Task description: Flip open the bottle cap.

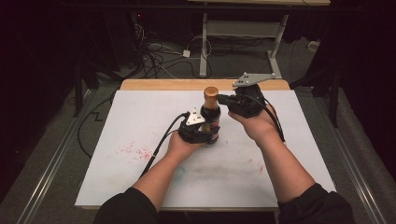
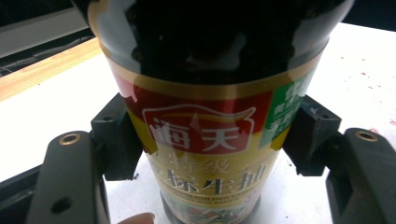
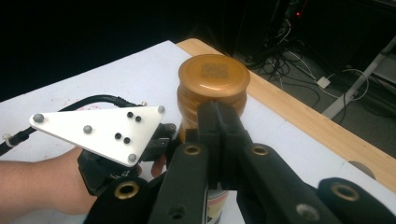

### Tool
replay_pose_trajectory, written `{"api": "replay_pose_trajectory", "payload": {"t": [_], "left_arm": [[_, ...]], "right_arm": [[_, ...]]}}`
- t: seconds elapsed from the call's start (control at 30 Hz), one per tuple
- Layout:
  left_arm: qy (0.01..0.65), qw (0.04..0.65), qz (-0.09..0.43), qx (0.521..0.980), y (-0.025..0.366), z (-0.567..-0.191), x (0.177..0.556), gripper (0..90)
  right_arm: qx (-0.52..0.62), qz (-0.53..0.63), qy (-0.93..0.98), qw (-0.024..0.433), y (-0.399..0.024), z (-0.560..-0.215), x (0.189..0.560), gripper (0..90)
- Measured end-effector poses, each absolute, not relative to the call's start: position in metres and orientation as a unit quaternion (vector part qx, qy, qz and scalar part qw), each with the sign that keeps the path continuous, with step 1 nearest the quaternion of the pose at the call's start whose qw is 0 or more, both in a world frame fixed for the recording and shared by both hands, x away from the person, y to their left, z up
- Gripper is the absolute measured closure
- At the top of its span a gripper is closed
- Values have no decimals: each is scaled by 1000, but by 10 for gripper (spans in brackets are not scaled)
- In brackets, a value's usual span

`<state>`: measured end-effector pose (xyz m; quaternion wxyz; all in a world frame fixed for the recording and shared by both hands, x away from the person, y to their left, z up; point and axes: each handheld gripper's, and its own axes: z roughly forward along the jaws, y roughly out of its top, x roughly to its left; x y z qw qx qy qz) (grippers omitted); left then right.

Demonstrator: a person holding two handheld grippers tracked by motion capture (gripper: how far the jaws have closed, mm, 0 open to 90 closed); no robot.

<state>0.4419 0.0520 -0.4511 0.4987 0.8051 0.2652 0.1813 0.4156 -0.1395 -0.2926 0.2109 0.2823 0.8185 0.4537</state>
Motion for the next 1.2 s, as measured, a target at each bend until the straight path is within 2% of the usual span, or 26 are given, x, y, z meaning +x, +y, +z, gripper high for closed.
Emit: {"api": "replay_pose_trajectory", "payload": {"t": [1.03,1.1,1.17,1.2], "left_arm": [[262,498,183,806,54,-452,441,304],[254,494,189,810,49,-452,440,304],[251,485,196,814,44,-449,440,300],[260,488,186,812,47,-450,441,299]], "right_arm": [[290,466,805,226,-137,-289,420,900],[274,525,777,213,-141,-270,413,900],[255,505,786,248,-134,-254,405,900],[256,502,789,246,-135,-251,405,900]]}}
